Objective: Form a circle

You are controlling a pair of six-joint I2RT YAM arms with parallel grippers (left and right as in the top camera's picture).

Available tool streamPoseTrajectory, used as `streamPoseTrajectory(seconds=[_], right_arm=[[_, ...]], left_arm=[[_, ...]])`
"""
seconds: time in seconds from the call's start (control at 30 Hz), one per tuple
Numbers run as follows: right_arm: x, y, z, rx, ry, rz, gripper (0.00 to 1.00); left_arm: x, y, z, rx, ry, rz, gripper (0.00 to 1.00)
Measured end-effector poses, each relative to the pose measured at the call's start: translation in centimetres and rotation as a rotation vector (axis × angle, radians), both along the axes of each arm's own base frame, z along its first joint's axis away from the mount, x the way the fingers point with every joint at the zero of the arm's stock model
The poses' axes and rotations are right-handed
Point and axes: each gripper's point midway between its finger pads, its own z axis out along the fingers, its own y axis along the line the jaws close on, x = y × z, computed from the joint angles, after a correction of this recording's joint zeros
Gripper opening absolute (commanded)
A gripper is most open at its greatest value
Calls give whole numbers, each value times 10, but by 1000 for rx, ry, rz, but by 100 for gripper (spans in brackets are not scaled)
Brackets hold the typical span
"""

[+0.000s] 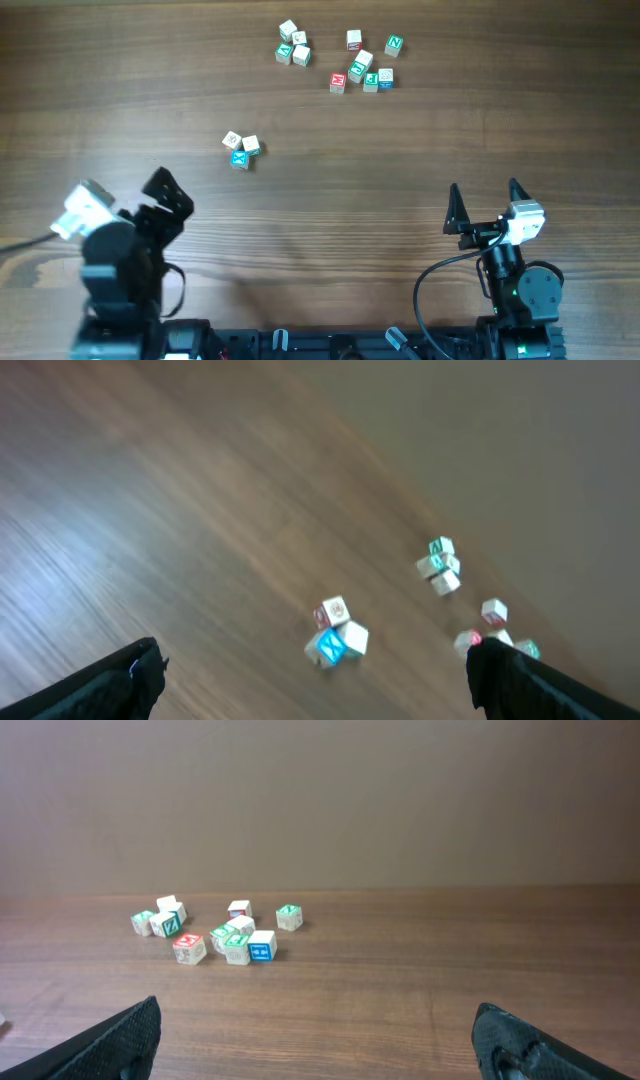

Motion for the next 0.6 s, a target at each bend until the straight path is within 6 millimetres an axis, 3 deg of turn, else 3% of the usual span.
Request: streamPoseTrajectory(seconds=[0.07,0.23,0.33,0.47,0.6], right_arm=[[0,0,0,0,0,0,100],[0,0,0,0,0,0,100],[0,0,0,0,0,0,100],[0,0,0,0,0,0,100],[0,0,0,0,0,0,100]], left_arm=[[1,0,-33,-1,-34,0,100],[19,-4,-60,-11,-294,-23,100],[22,-7,-80,-17,-324,-41,100],[22,-7,-92,-11,-364,-42,100],[22,-10,-89,87,-369,-91,100]])
